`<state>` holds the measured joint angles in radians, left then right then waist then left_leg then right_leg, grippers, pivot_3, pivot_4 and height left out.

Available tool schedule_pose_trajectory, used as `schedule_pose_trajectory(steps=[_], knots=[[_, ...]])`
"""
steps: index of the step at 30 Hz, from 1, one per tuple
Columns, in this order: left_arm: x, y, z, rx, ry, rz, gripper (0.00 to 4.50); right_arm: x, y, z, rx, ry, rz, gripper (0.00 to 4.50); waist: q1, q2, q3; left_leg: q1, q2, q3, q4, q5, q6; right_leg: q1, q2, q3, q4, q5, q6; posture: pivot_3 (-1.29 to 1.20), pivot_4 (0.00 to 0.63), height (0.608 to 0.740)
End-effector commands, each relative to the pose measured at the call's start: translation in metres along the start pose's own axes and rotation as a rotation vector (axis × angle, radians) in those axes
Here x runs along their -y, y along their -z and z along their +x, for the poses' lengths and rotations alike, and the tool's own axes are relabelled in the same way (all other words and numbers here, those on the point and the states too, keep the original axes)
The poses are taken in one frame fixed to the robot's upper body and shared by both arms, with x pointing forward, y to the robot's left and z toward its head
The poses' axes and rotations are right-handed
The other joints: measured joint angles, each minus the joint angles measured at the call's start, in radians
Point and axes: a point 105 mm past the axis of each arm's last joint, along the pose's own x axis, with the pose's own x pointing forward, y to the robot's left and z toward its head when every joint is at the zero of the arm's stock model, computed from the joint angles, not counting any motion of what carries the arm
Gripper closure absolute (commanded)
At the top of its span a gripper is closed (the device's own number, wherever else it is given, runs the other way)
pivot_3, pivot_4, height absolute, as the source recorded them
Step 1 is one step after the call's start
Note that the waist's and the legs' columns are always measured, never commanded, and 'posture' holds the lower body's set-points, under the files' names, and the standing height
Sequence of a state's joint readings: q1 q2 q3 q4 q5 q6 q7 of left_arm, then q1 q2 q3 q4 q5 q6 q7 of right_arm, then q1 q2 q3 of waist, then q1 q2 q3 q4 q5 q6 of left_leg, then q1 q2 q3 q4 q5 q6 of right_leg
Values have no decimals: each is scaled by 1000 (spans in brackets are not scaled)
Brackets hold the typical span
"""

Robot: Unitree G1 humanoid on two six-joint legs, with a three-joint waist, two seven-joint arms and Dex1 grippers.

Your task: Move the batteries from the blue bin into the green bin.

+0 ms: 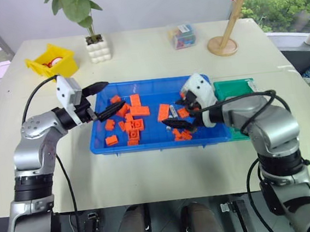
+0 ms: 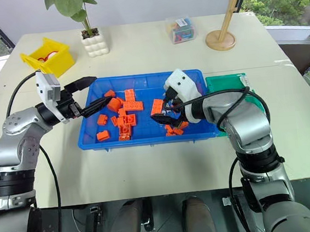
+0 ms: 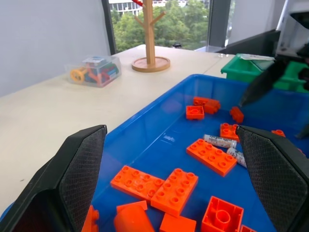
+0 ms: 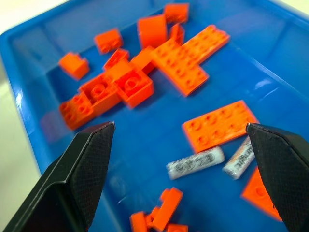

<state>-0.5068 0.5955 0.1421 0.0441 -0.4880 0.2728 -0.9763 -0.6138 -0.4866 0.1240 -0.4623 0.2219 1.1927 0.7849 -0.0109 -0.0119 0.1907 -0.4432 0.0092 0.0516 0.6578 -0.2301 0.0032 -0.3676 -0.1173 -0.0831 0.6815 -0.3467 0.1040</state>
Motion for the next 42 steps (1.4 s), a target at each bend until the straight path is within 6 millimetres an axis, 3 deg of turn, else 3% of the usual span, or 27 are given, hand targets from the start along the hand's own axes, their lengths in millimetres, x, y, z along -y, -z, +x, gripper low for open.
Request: schedule_pose_trajectory(steps=[1, 17, 42], knots=[[-1, -10, 2, 30, 5, 38, 0, -7, -1, 6, 28, -34, -118, 20, -1, 0, 0, 0, 0, 0, 0, 0, 0, 0, 0, 0, 0, 0, 0, 0, 150, 739], [2, -10, -11, 13, -45, 37, 0, 20, 24, 38, -43, -95, -173, 20, -1, 0, 0, 0, 0, 0, 1, 0, 0, 1, 0, 0, 0, 0, 0, 0, 150, 739], [0, -16, -17, 28, -82, 46, 0, 32, 42, 47, -181, -158, -190, 20, -1, 0, 0, 0, 1, 0, 2, 0, 0, 1, 0, 0, 0, 0, 0, 0, 150, 739]])
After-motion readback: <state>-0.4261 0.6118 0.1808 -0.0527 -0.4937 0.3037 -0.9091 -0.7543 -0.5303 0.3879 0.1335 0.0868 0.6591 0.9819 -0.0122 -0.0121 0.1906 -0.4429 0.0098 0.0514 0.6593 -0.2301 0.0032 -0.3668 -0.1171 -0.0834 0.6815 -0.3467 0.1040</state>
